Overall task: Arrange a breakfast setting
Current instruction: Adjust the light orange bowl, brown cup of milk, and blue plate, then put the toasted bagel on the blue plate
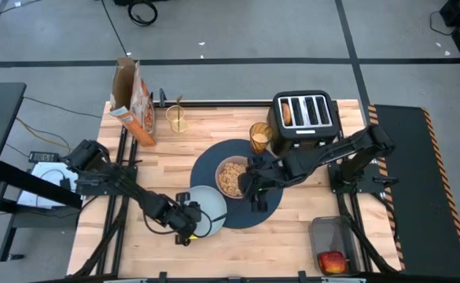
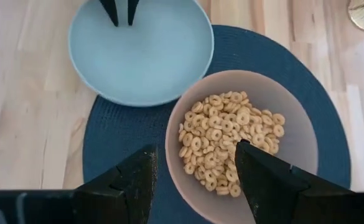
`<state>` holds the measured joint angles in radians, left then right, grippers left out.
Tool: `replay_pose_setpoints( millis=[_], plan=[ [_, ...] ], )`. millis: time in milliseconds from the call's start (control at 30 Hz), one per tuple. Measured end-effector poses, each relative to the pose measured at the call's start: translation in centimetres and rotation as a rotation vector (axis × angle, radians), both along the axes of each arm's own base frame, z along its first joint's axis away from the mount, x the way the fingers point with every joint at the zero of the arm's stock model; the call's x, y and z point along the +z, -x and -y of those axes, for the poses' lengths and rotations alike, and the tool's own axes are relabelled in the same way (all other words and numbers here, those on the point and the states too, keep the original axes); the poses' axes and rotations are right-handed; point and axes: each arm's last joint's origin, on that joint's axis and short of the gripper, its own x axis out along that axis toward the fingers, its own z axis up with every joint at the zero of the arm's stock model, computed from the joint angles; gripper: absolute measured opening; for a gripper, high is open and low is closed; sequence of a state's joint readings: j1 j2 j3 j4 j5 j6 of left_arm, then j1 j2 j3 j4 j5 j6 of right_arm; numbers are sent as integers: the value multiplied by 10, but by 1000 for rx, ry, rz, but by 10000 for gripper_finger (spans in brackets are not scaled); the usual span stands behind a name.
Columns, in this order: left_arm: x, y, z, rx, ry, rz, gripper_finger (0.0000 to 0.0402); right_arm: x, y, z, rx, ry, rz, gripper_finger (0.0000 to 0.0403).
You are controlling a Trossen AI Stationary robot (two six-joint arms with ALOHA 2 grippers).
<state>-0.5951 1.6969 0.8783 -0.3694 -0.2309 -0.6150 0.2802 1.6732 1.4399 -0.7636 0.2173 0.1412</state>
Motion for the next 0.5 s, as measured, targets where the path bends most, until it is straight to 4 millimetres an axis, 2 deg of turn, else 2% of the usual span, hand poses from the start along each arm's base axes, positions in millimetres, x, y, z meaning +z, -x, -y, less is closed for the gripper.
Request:
replay_pose_setpoints(
  millis=[200,367,500],
  plan=[
    [10,6,0,-8,8,4,95,19,18,8,-59,34,9,220],
    [12,8,1,-19,14,-4,95,32,35,15,-132,75,11,220],
    [23,16,-1,-19,26,-15,96,36,38,22,-194,62,26,220]
  ],
)
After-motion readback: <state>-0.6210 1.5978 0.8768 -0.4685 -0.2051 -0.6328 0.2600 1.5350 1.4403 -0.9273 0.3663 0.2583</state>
